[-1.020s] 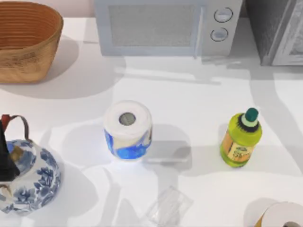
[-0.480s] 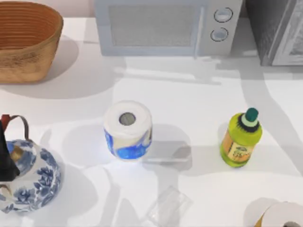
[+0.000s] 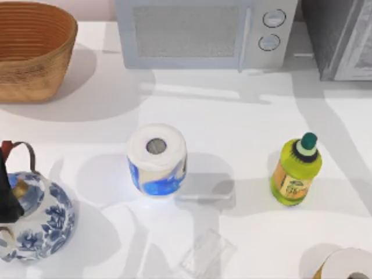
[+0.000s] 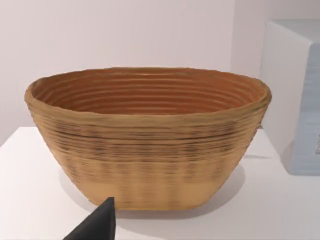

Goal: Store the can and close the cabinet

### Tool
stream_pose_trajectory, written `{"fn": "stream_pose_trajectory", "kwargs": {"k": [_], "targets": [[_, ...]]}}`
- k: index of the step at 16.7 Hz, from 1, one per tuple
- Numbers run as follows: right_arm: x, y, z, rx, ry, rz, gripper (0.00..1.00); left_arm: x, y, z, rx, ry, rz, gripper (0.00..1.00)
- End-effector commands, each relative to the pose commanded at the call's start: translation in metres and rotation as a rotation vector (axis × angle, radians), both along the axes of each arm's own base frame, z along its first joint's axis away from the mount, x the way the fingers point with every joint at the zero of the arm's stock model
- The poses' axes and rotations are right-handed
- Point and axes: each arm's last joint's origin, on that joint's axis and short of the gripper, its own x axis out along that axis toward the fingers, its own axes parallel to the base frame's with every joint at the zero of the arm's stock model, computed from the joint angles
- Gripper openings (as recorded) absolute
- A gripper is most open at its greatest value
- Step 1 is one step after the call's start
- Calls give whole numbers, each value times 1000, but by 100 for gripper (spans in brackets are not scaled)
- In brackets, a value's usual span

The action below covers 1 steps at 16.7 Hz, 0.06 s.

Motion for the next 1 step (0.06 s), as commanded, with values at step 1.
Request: {"fn": "stream_pose_trajectory", "kwargs": {"k": [1], "targets": [[1, 0, 0, 1, -1, 0, 100, 0, 0, 0, 0, 0, 0, 100]]}}
